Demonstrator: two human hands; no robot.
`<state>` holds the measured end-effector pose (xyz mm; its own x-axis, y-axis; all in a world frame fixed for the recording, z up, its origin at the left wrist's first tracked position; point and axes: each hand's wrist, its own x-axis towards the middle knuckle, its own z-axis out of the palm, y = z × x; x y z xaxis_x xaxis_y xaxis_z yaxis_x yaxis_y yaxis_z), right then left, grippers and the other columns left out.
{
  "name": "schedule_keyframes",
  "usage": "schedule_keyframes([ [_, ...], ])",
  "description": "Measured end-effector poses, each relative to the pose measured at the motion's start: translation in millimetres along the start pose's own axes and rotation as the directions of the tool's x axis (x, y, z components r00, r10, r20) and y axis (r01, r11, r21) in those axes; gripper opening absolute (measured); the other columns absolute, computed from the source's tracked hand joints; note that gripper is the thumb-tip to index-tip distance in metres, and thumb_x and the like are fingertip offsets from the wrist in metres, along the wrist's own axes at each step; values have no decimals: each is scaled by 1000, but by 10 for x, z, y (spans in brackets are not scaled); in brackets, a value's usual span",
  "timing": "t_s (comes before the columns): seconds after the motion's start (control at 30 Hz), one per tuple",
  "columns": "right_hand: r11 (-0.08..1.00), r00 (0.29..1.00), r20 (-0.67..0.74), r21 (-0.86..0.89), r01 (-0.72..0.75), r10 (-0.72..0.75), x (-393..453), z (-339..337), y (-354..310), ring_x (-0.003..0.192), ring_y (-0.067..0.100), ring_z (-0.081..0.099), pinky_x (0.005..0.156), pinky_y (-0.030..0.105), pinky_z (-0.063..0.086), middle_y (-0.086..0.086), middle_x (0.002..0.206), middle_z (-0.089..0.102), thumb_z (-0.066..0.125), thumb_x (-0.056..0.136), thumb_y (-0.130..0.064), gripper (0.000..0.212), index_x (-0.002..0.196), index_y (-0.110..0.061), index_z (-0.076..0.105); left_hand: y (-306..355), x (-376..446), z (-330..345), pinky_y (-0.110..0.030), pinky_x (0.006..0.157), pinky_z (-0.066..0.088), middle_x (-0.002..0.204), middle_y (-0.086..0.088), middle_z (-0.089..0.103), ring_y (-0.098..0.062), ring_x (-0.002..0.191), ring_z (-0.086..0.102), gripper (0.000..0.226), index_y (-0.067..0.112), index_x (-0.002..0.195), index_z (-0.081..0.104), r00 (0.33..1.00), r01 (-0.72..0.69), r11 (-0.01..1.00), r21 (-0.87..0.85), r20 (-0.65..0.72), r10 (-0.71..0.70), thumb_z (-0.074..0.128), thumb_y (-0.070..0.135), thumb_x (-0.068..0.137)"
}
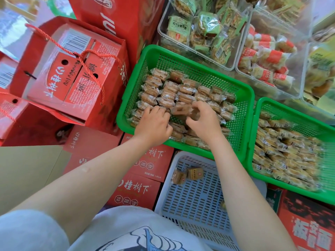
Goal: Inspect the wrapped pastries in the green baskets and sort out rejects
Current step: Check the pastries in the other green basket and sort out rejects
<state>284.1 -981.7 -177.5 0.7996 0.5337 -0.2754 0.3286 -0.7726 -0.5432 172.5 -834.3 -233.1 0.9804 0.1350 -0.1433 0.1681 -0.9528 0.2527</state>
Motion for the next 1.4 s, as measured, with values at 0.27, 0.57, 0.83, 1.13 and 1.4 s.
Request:
schedule_keyframes([
  [0.27,201,856,171,932,-301,488,-542,-157,-84,79,25,70,68,33,56,10,97,67,56,99,-16,6,102,-11,57,-13,-5,-29,-44,111,29,136,-6,56,-23,128,45,39,13,122,61,998,39,992,-117,44,-34,39,33,97],
  [0.57,87,933,225,962,-258,281,-1168,-117,-247,81,23,62,73,33,50,12,103,68,50,97,-21,27,117,-9,64,420,-681,-918,-24,76,58,91,14,74,-4,88,69,12,24,105,73,962,236,85,-968,220,-163,68,28,95],
  [0.83,470,956,51,862,-189,290,-1390,-107,-441,112,25,65,92,46,55,6,124,68,72,84,-38,45,126,-35,57,388,-1012,-919,-23,62,56,83,-5,75,-19,79,72,5,12,86,77,859,257,-26,-966,241,-452,77,16,87],
  [1.13,595,959,-103,800,-79,266,-1519,-89,-612,86,19,62,80,46,52,-2,91,66,51,103,-35,15,91,-33,59,385,-1166,-988,-29,68,54,72,0,64,-13,66,61,15,12,86,61,892,277,19,-961,251,-375,57,11,101],
  [1.4,648,870,-245,754,-106,427,-1553,-101,-575,56,7,37,56,26,36,-6,67,41,45,106,-26,23,86,-18,53,494,-1229,-946,-20,53,43,67,0,64,-10,54,54,18,11,90,55,921,267,155,-951,204,-332,47,13,106],
])
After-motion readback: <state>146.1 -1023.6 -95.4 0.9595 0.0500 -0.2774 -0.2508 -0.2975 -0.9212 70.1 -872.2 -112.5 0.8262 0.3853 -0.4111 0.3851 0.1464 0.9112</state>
